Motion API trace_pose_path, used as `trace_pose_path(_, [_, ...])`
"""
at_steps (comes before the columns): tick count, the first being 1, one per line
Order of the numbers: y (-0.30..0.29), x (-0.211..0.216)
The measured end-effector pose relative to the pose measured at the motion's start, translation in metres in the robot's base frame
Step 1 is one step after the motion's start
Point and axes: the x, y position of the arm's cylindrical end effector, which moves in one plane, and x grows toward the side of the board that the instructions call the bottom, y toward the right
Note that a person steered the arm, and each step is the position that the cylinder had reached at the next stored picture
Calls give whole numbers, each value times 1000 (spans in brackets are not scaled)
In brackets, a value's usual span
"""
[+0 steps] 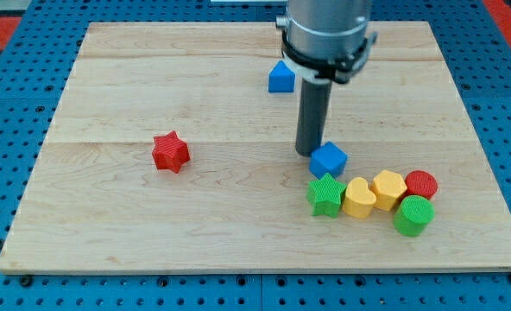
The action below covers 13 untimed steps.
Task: Push the red star into the green star
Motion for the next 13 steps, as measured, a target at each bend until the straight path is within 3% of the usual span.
trace_pose_path(1, [-36,-13])
trace_pose_path(2, [-133,-53])
trace_pose_path(3, [-226,-66])
trace_pose_path(4, [-224,-19])
trace_pose_path(5, [-134,27])
trace_pose_path(6, [-89,37])
trace_pose_path(7, [-192,36])
trace_pose_path(8, [-200,6])
trace_pose_path(9, [-132,-29])
trace_pose_path(10, [-58,43])
trace_pose_path(11, [-80,57])
trace_pose_path(12, [-145,74])
trace_pose_path(13, [-69,111])
